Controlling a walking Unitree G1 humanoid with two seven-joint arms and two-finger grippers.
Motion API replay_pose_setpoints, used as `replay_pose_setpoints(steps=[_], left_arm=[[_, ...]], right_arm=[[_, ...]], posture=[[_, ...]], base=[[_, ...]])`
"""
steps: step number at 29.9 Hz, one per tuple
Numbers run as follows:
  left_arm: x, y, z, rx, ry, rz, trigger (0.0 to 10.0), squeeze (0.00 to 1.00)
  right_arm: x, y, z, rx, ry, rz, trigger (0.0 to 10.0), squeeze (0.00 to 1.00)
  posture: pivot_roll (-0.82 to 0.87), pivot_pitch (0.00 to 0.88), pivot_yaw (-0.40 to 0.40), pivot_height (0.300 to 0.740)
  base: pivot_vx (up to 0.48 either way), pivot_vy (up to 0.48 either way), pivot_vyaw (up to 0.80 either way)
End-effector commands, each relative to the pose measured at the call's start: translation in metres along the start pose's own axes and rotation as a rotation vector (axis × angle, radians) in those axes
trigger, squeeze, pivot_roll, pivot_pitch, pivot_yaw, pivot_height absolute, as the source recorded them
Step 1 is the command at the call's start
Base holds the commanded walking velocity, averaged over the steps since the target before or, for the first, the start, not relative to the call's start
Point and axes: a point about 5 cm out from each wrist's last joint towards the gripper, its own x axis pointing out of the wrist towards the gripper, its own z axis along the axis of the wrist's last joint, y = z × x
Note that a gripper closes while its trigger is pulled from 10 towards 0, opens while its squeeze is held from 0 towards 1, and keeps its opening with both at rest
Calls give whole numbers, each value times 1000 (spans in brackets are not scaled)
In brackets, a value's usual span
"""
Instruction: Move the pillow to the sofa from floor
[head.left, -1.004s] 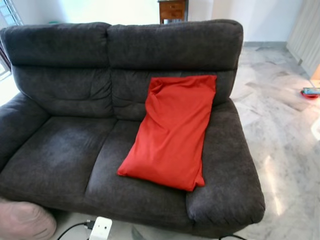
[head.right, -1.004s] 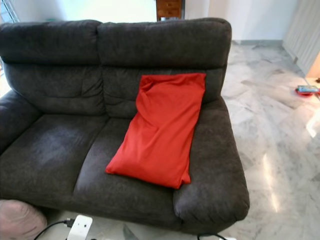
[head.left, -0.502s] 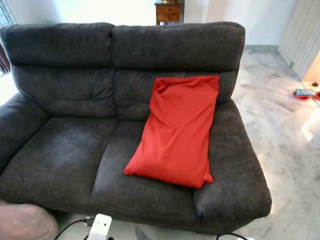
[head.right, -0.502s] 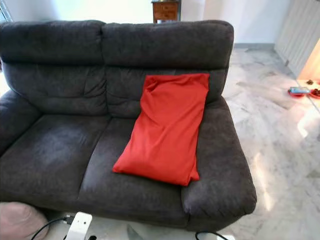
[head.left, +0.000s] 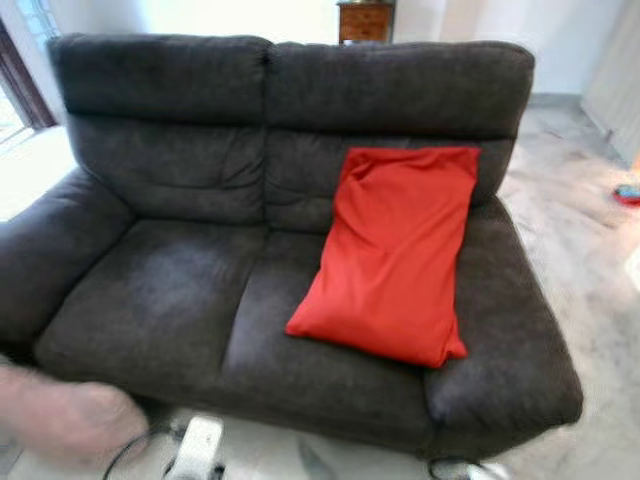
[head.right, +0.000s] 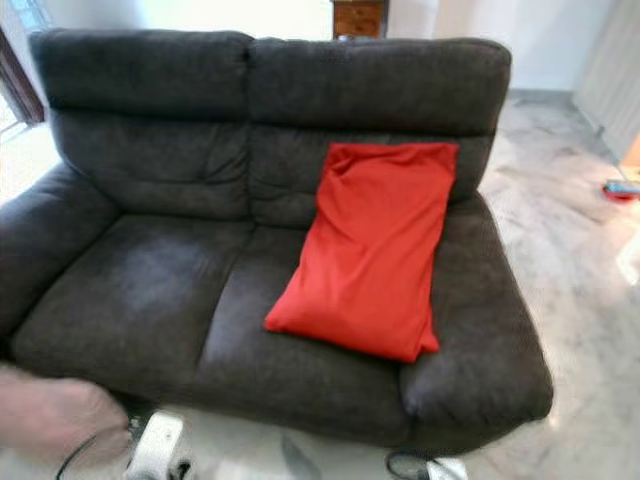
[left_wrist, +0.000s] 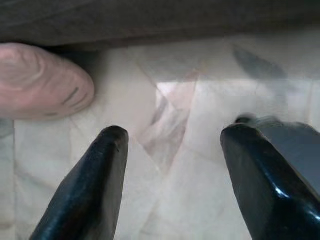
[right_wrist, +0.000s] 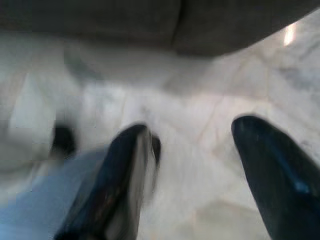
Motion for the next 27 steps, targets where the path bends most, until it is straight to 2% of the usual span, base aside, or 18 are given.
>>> replay_pose_setpoints(steps=[1,27], left_arm=[[2,9,9,11,-22,22,10000,0],[3,4,14,20,-38,11,10000,0]], right_arm=[[0,7,-1,13,6,18,10000,0],[0,6,-1,5,11,22,10000,0]], posture=[[-101,0,37,739],[-102,0,34,739]], base=[[0,304,0],[0,304,0]])
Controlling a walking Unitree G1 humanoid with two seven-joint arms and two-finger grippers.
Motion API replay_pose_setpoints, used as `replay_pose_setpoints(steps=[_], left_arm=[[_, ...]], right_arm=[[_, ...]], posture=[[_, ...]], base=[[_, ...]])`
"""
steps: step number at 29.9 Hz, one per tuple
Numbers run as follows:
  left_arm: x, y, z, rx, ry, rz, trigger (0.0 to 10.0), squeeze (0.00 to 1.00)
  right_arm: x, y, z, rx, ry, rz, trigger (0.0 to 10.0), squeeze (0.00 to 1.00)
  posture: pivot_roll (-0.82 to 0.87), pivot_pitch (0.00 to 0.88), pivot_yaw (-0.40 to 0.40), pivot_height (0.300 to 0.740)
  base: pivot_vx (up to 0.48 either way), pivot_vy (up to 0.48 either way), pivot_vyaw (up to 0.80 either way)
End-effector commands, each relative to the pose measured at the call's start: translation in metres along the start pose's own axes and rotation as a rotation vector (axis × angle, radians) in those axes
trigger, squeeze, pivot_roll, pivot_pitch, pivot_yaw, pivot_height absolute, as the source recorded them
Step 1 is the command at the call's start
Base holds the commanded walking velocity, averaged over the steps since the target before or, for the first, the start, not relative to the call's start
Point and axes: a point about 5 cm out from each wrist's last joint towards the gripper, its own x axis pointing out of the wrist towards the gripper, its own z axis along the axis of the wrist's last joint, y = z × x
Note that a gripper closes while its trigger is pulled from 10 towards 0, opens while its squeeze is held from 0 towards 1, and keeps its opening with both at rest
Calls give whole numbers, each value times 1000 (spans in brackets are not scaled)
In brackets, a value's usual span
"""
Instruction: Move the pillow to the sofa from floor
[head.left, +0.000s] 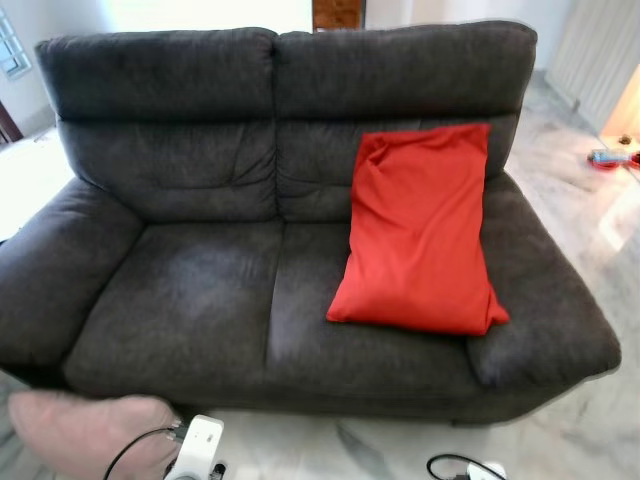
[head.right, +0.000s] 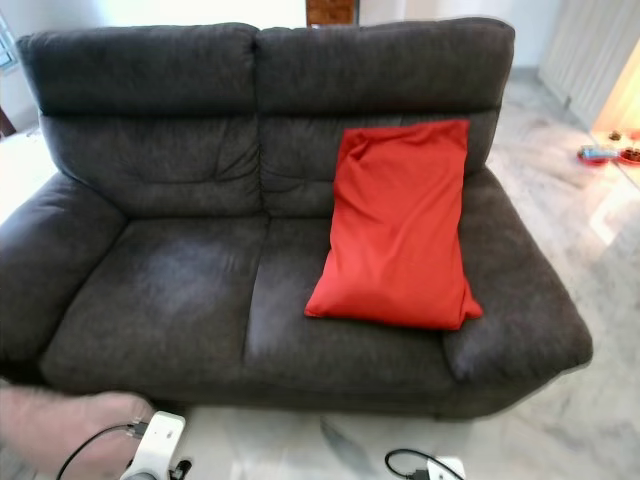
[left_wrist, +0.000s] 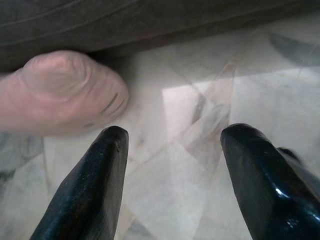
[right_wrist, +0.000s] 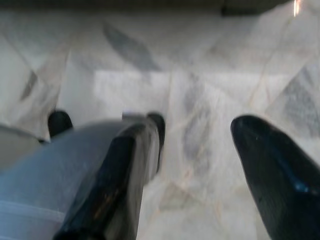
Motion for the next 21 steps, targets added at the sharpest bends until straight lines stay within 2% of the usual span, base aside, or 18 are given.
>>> replay_pose_setpoints(steps=[1,7,10,21], left_arm=[[0,9,-3,13,12,20,10000,0],[0,9,-4,15,16,19,10000,0],[-1,10,-6,16,22,18,10000,0],[-1,9,-7,25,24,14,10000,0]], right_arm=[[2,6,8,-2,-22,17,10000,0],[2,7,9,-31,-25,22,10000,0],[2,7,8,-23,-26,26,10000,0],[2,8,7,-8,-23,24,10000,0]], posture=[[-100,0,33,739],[-102,0,36,739],[-101,0,37,739],[-100,0,38,739]], base=[[0,304,0],[0,304,0],[0,305,600],[0,306,0]])
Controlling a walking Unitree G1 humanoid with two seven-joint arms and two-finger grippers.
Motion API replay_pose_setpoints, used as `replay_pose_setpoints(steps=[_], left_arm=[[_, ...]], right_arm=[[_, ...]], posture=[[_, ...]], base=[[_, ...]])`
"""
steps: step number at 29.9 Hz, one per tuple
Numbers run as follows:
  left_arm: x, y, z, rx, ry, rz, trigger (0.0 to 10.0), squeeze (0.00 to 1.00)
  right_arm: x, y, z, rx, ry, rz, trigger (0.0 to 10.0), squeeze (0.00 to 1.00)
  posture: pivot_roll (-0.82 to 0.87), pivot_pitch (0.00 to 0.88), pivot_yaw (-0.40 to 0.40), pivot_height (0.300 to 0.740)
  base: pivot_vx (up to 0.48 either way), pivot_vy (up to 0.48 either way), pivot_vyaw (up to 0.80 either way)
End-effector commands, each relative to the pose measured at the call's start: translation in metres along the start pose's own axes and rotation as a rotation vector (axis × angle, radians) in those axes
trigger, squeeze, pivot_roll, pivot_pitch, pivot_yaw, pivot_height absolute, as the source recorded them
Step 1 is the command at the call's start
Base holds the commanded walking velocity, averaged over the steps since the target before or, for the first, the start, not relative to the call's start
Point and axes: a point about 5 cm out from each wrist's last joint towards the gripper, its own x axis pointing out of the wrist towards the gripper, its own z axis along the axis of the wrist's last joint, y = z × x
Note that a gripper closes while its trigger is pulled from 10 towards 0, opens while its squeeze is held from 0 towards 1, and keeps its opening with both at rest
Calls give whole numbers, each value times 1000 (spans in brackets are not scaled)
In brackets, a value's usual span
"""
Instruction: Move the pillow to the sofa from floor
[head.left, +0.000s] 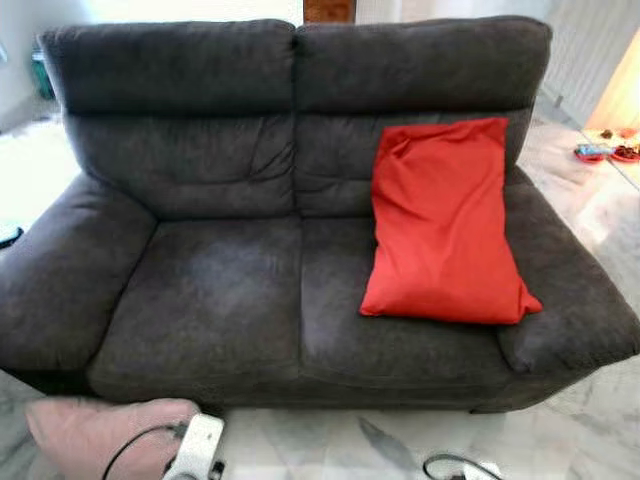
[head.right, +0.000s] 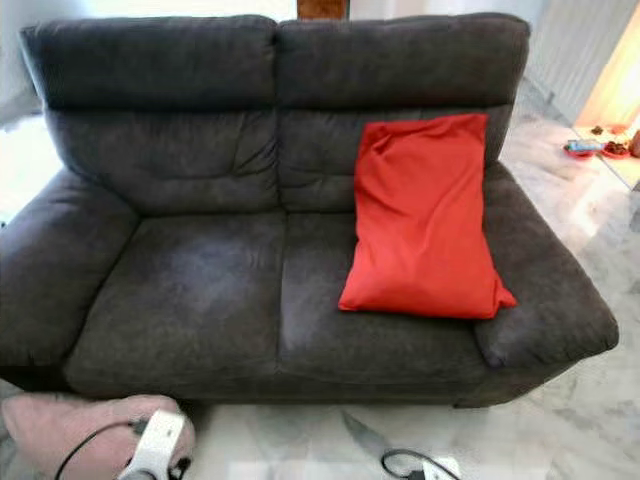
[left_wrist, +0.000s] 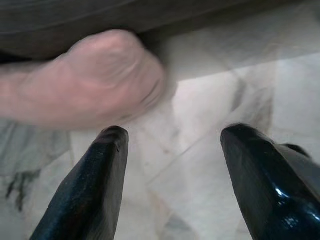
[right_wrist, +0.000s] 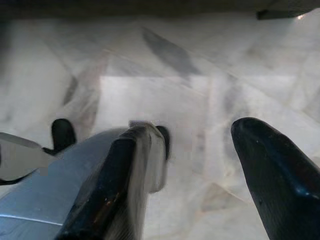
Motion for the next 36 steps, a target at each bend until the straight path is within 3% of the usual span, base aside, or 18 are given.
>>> replay_pose_setpoints(steps=[1,36], left_arm=[[0,-6,0,11,7,-19,10000,0],[1,-5,4,28,4,-29,10000,0]], right_arm=[[-1,-5,-4,3,9,-13,10000,0],[-1,-4,0,17,-6,-16,10000,0]], posture=[[-99,0,37,739],[-105,0,49,739]], base=[[0,307,0],[0,306,0]])
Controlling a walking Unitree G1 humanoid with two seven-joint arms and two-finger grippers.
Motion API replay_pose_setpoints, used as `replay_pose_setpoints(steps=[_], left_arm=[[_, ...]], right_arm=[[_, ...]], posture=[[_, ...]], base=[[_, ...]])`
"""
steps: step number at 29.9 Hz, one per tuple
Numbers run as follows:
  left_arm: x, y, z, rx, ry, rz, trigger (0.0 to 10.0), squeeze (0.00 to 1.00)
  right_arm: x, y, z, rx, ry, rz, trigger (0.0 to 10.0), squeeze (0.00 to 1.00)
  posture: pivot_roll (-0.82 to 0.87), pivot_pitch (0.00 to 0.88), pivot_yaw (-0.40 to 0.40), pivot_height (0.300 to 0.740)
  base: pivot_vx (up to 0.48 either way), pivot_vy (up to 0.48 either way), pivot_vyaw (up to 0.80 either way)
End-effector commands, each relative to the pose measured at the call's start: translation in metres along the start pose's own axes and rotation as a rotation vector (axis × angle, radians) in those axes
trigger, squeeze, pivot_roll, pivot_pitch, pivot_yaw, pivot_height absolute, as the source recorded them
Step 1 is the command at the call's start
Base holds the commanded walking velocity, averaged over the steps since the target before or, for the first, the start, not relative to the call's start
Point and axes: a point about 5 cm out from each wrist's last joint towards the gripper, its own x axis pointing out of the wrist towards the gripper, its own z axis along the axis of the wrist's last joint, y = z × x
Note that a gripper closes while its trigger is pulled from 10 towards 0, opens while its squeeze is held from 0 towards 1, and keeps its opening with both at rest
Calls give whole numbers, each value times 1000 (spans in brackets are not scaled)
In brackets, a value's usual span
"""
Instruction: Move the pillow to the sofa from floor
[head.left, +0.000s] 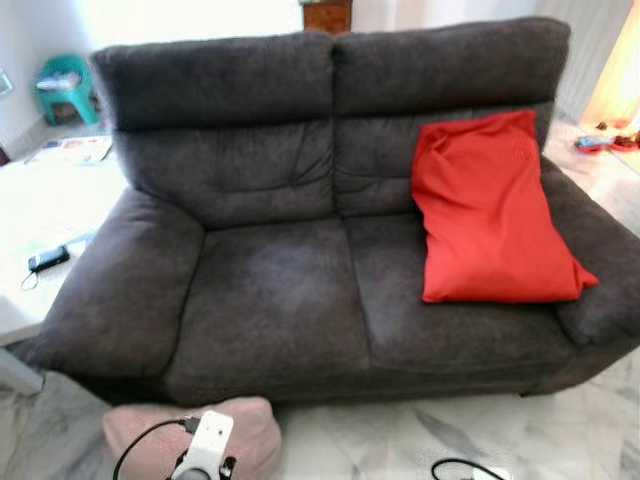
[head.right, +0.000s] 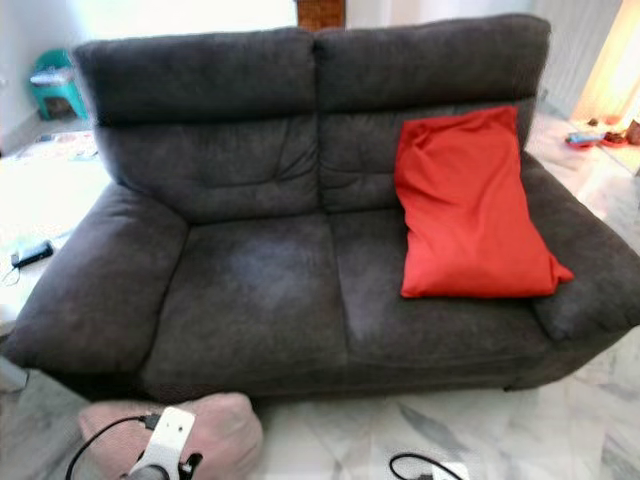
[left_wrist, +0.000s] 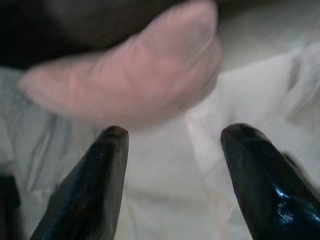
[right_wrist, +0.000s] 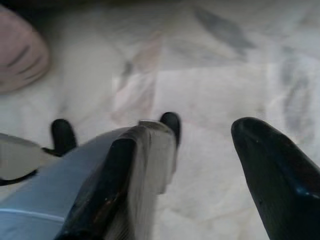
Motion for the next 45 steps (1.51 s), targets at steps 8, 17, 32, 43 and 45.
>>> replay_pose_setpoints(steps=[8,17,32,43,45], left_arm=[[-1,-2,-5,6,24,-10,10000,0],[-1,-2,-4,10,24,-15,10000,0],[0,-1,-3,18,23,-17,10000,0],[0,0,-4,26,23,-18,10000,0],[0,0,-4,28,23,-18,10000,0]], right_arm=[[-1,-5,0,5,-5,-12,10000,0],[0,-5,2,-14,-8,-9,10000,0],[0,-4,2,-3,-7,-5,10000,0],[0,-2,1,-4,-6,0,10000,0],[0,-2,1,-1,-6,1,10000,0]], posture=[[-112,0,52,739],[-115,0,57,739],[-110,0,61,739],[-106,0,62,739],[-107,0,64,739]], base=[[0,303,0],[0,306,0],[0,304,179],[0,304,0],[0,307,0]])
